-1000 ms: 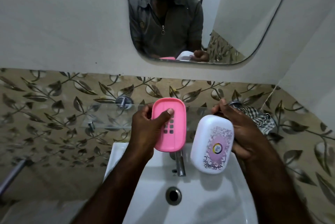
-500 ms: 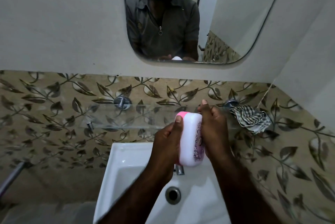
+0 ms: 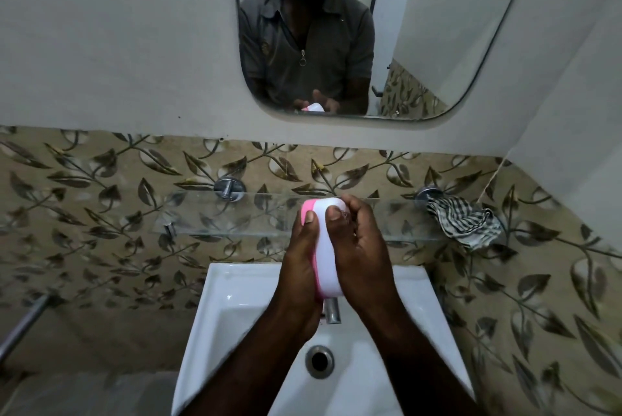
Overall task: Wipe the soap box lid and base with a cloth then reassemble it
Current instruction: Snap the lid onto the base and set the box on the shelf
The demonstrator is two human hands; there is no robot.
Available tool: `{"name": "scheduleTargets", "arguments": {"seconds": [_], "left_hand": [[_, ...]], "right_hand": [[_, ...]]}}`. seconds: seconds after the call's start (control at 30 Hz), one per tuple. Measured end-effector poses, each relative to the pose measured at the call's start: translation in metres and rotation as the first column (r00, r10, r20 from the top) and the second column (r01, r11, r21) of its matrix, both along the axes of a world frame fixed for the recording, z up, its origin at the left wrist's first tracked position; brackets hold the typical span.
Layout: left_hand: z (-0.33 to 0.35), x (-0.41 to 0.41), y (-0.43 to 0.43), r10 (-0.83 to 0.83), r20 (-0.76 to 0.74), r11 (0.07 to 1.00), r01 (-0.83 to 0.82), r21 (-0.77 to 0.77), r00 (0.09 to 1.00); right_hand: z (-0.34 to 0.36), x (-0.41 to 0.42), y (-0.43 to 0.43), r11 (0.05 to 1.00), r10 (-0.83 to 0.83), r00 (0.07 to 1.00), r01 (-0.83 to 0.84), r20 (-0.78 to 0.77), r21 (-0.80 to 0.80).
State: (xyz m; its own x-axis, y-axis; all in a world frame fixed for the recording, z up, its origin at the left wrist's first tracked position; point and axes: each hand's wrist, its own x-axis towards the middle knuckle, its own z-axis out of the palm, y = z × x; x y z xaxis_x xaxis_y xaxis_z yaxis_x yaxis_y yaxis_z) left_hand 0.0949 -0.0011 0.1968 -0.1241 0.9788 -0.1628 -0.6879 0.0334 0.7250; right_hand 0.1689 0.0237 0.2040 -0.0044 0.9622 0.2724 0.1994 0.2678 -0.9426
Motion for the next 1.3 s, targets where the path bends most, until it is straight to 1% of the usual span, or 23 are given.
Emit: {"name": "scheduleTargets", "arguments": {"seconds": [0.1,0.2,0.23,0.3,0.33,0.37,0.43,0.47,0.5,0.57,0.6,0.63,0.67,0.7,0.73,0.8,0.83,0.9,0.93,1.03,1.13,1.2,1.3], "left_hand": [[0.003,-0.001,0.000,-0.032,-0.076,0.998,0.036,0.053,0.997],[0.008,-0.008,0.003,-0.052,-0.155,0.996,0.063,0.064,0.986],[0.010,-0.012,0.003,-0.047,-0.172,0.997,0.058,0.059,0.984],[0.010,-0.023,0.002,-0.041,-0.184,0.998,0.050,0.041,0.982],[0.010,-0.031,0.002,-0.045,-0.159,0.998,0.050,0.029,0.986],[0.010,-0.041,0.002,-0.052,-0.098,0.998,0.053,0.012,0.994],[0.008,-0.063,0.007,-0.062,0.068,0.997,0.065,-0.042,0.996],[0.008,-0.074,0.010,-0.064,0.128,0.996,0.072,-0.060,0.990],[0.008,-0.082,0.013,-0.056,0.147,0.994,0.069,-0.085,0.988],[0.005,-0.098,0.018,-0.043,0.120,0.993,0.055,-0.103,0.992],[0.004,-0.104,0.018,-0.042,0.072,0.993,0.050,-0.106,0.997],[0.002,-0.110,0.019,-0.023,-0.050,0.993,0.016,-0.119,0.998],[-0.001,-0.113,0.018,0.013,-0.202,0.990,-0.041,-0.134,0.979],[-0.004,-0.117,0.017,0.087,-0.346,0.982,-0.138,-0.126,0.934],[-0.007,-0.119,0.016,0.184,-0.446,0.963,-0.252,-0.096,0.876],[-0.016,-0.123,0.013,0.334,-0.602,0.908,-0.418,0.000,0.726],[-0.019,-0.124,0.012,0.360,-0.684,0.890,-0.454,0.047,0.635],[-0.026,-0.129,0.010,0.360,-0.806,0.877,-0.465,0.120,0.471],[-0.028,-0.132,0.010,0.353,-0.832,0.882,-0.449,0.144,0.427],[-0.033,-0.137,0.012,0.351,-0.860,0.897,-0.395,0.197,0.371],[-0.034,-0.140,0.014,0.356,-0.887,0.891,-0.393,0.227,0.295],[-0.037,-0.140,0.015,0.375,-0.884,0.882,-0.401,0.247,0.279],[-0.043,-0.140,0.014,0.402,-0.865,0.873,-0.411,0.264,0.299]], "right_hand": [[0.001,-0.007,-0.007,0.999,-0.020,1.000,0.020,0.010,0.033],[0.001,-0.017,-0.004,1.000,0.029,0.999,-0.029,0.018,0.004],[0.000,-0.019,-0.001,0.998,0.061,0.997,-0.060,0.050,-0.025],[0.001,-0.023,0.000,0.986,0.160,0.974,-0.150,0.163,-0.076],[0.001,-0.023,0.000,0.973,0.228,0.955,-0.215,0.191,-0.085],[-0.001,-0.023,-0.002,0.955,0.298,0.936,-0.288,0.189,-0.078],[-0.005,-0.022,-0.005,0.914,0.403,0.896,-0.403,0.185,-0.036],[-0.009,-0.023,-0.004,0.902,0.418,0.882,-0.431,0.216,0.013],[-0.014,-0.025,-0.002,0.892,0.414,0.871,-0.446,0.263,0.071],[-0.020,-0.035,0.004,0.876,0.400,0.866,-0.458,0.299,0.154],[-0.021,-0.041,0.007,0.874,0.395,0.870,-0.455,0.296,0.171],[-0.021,-0.048,0.010,0.878,0.381,0.878,-0.442,0.290,0.184],[-0.022,-0.053,0.013,0.891,0.352,0.892,-0.412,0.285,0.191],[-0.024,-0.058,0.018,0.903,0.315,0.906,-0.377,0.283,0.205],[-0.027,-0.062,0.023,0.913,0.269,0.916,-0.341,0.296,0.224],[-0.036,-0.071,0.033,0.916,0.179,0.913,-0.291,0.365,0.278],[-0.040,-0.074,0.038,0.914,0.149,0.902,-0.282,0.406,0.292],[-0.046,-0.082,0.044,0.914,0.123,0.879,-0.281,0.460,0.293],[-0.048,-0.085,0.047,0.916,0.120,0.872,-0.282,0.475,0.287],[-0.054,-0.093,0.053,0.922,0.126,0.858,-0.287,0.497,0.261],[-0.061,-0.093,0.055,0.918,0.124,0.849,-0.295,0.513,0.267],[-0.066,-0.093,0.055,0.912,0.119,0.847,-0.300,0.518,0.281],[-0.069,-0.097,0.051,0.909,0.113,0.854,-0.295,0.508,0.293]]}}
